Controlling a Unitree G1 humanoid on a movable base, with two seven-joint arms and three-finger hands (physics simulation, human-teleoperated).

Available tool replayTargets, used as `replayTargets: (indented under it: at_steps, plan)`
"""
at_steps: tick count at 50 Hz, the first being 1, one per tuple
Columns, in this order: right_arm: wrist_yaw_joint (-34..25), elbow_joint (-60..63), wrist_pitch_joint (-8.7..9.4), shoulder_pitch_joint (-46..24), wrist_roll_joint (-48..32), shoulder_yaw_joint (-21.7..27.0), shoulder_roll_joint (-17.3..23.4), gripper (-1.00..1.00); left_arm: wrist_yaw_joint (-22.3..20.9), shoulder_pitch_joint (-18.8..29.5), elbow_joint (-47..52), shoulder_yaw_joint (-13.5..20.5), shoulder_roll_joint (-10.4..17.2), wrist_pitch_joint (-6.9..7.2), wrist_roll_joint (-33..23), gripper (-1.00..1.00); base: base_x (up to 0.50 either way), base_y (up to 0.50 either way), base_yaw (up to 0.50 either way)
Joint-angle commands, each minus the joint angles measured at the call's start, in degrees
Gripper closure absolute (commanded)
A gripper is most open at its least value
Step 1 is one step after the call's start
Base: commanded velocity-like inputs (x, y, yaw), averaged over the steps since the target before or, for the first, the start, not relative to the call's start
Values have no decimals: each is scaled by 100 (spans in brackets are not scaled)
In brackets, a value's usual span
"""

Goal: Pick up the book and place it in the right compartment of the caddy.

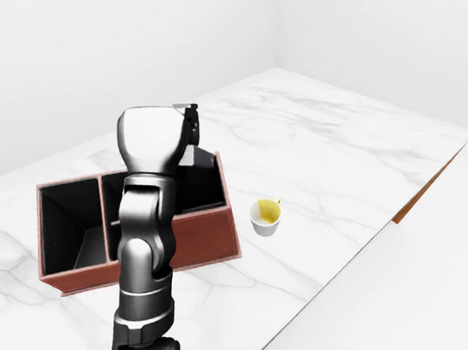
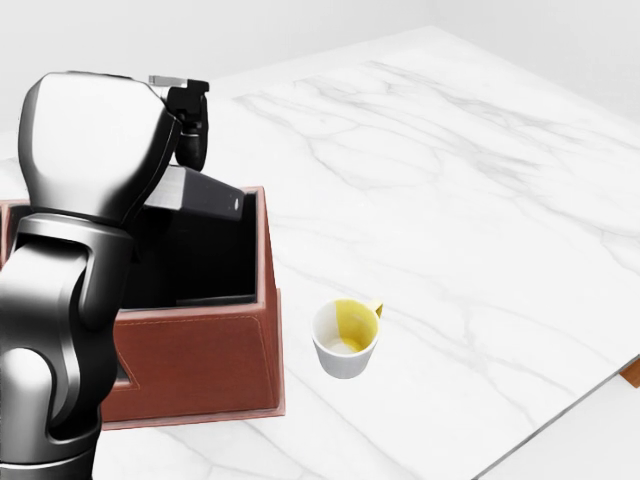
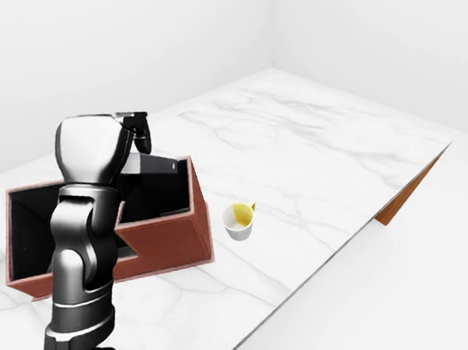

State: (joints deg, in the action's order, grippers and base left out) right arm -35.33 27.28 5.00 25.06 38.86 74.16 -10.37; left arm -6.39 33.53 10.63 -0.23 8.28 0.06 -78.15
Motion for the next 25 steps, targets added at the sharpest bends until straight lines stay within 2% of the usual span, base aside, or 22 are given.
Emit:
replayTargets:
  at_steps: [1,10,16,25]
  plan:
    - [14,43,0,19,6,7,-9,-100,326,32,-303,-7,20,-124,-206,100,0,0,0]
    - [2,32,0,-2,-11,8,-13,-100,290,181,-605,-63,8,-143,-443,100,0,0,0]
    - [4,76,0,17,23,33,-17,-100,46,341,-602,-21,64,-61,-616,100,0,0,0]
    - [-19,6,0,0,-5,6,-8,-100,109,345,-1008,-88,53,-150,-690,100,0,0,0]
